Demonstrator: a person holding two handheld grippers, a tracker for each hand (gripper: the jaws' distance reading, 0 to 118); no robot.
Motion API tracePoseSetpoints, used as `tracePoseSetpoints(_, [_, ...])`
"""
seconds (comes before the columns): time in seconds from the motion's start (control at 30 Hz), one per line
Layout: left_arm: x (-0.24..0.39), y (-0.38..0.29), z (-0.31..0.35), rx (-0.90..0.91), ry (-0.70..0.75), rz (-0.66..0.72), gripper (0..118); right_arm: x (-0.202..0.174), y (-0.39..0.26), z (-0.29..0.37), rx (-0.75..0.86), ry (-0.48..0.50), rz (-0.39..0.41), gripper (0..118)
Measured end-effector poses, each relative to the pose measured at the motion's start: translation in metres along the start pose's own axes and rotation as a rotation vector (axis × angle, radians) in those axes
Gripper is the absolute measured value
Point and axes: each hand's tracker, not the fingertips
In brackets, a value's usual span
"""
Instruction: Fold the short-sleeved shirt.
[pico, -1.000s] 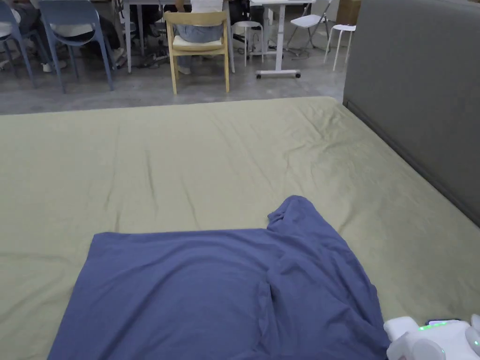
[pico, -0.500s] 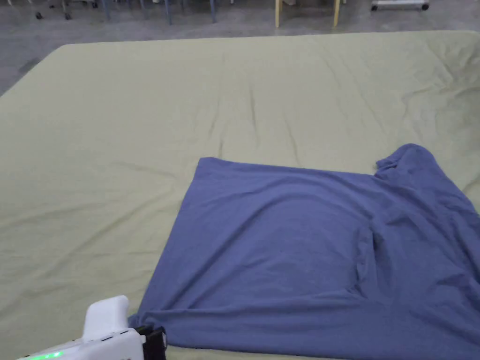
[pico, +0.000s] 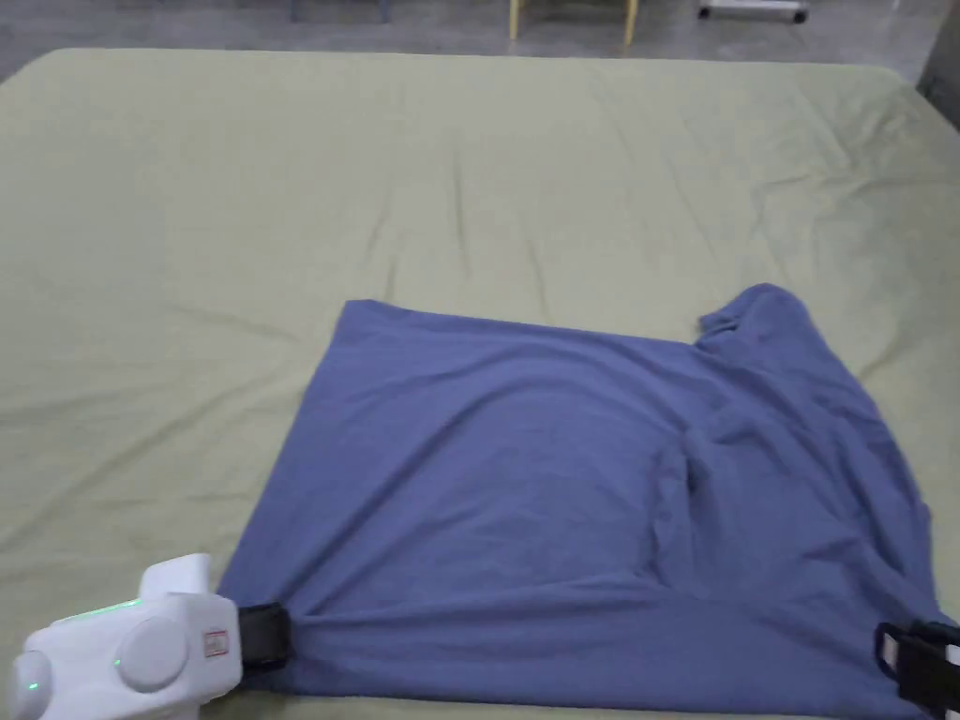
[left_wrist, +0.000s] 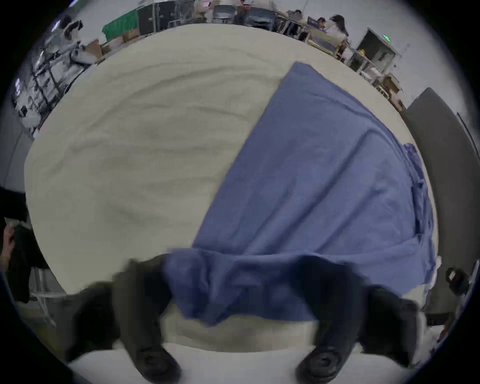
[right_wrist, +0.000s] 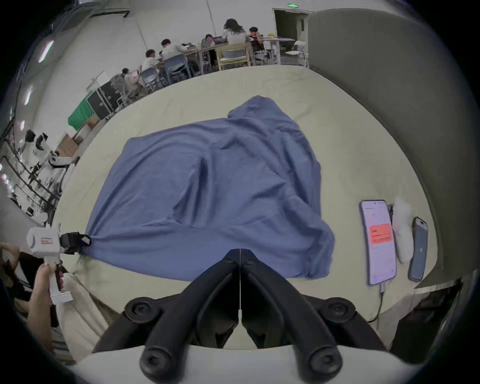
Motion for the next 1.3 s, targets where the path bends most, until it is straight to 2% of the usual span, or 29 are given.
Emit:
tracePoseSetpoints(0.03, [0.014, -0.009, 0.017, 0.005, 0.065, -0.034, 72, 0.006, 0.001, -0.002, -0.008, -0.036, 0.006, 3])
tracePoseSetpoints(0.07, [0.016, -0.012, 0.026, 0.027, 0.014, -0.031, 33, 0.012, 0.003, -0.004, -0.015, -0.075, 0.006, 3])
tracePoseSetpoints(0.1, [0.013, -0.011, 0.034, 0.020, -0.082, -0.026, 8, 0.020, 0.006, -0.005, -0.019, -0.106, -0.003, 3])
tracePoseSetpoints(0.13, [0.005, -0.008, 0.041, 0.022, -0.134, -0.025, 8, 0.030, 0.004, -0.009, -0.020, -0.121, -0.007, 3])
tracePoseSetpoints(0.17, [0.010, 0.003, 0.043, 0.000, -0.288, 0.053, 8, 0.038, 0.007, -0.010, -0.018, -0.121, -0.001, 3])
tracePoseSetpoints(0.23, [0.019, 0.002, 0.052, 0.026, -0.191, -0.038, 8, 0.053, 0.012, -0.015, -0.022, -0.128, -0.015, 4])
tracePoseSetpoints(0.27, [0.020, 0.004, 0.056, 0.047, -0.193, -0.058, 8, 0.062, 0.015, -0.018, -0.027, -0.111, -0.037, 23])
tracePoseSetpoints(0.3, [0.025, -0.002, 0.059, 0.042, -0.213, -0.033, 8, 0.070, 0.017, -0.024, -0.044, -0.065, -0.070, 62])
tracePoseSetpoints(0.33, [0.027, -0.005, 0.060, 0.011, -0.288, 0.033, 8, 0.077, 0.019, -0.030, -0.074, -0.054, -0.098, 118])
tracePoseSetpoints(0.4, [0.026, -0.002, 0.061, 0.004, -0.316, 0.083, 8, 0.091, 0.018, -0.049, -0.174, -0.053, -0.147, 116])
tracePoseSetpoints(0.43, [0.019, 0.006, 0.065, 0.004, -0.306, 0.069, 8, 0.099, 0.019, -0.041, -0.093, -0.039, -0.161, 116])
tracePoseSetpoints(0.47, [0.015, 0.010, 0.067, 0.020, -0.273, 0.049, 8, 0.106, 0.018, -0.042, -0.178, -0.063, -0.158, 112])
tracePoseSetpoints(0.57, [0.003, 0.014, 0.057, 0.020, -0.255, 0.053, 8, 0.109, 0.004, -0.069, -0.221, -0.097, -0.151, 114])
tracePoseSetpoints(0.63, [-0.008, 0.018, 0.054, 0.016, -0.273, 0.112, 8, 0.112, -0.005, -0.077, -0.267, -0.054, -0.171, 113])
tracePoseSetpoints(0.67, [-0.012, 0.019, 0.053, 0.014, -0.275, 0.124, 8, 0.107, -0.005, -0.073, -0.276, -0.023, -0.199, 108])
tracePoseSetpoints(0.7, [-0.019, 0.019, 0.046, 0.013, -0.274, 0.128, 8, 0.103, -0.006, -0.067, -0.256, 0.014, -0.220, 91])
tracePoseSetpoints(0.73, [-0.023, 0.020, 0.043, 0.012, -0.273, 0.131, 8, 0.101, -0.006, -0.064, -0.244, 0.028, -0.224, 39])
tracePoseSetpoints(0.77, [-0.027, 0.021, 0.041, 0.008, -0.272, 0.133, 8, 0.098, -0.007, -0.062, -0.239, 0.009, -0.217, 11])
tracePoseSetpoints(0.87, [-0.030, 0.016, 0.042, 0.004, -0.282, 0.163, 8, 0.095, -0.011, -0.055, -0.183, 0.000, -0.211, 10])
tracePoseSetpoints(0.93, [-0.039, 0.019, 0.042, 0.003, -0.306, 0.194, 8, 0.097, -0.013, -0.041, -0.140, 0.002, -0.279, 10])
tracePoseSetpoints(1.07, [-0.053, 0.030, 0.042, 0.010, -0.357, 0.255, 8, 0.102, -0.004, -0.021, -0.081, 0.105, -0.354, 10])
tracePoseSetpoints(1.13, [-0.013, 0.021, 0.081, 0.010, -0.365, 0.260, 8, 0.102, 0.014, -0.023, -0.056, 0.091, -0.345, 10])
tracePoseSetpoints(1.3, [0.009, 0.065, 0.081, 0.041, -0.403, 0.277, 8, 0.090, 0.080, -0.041, 0.006, 0.051, -0.332, 10])
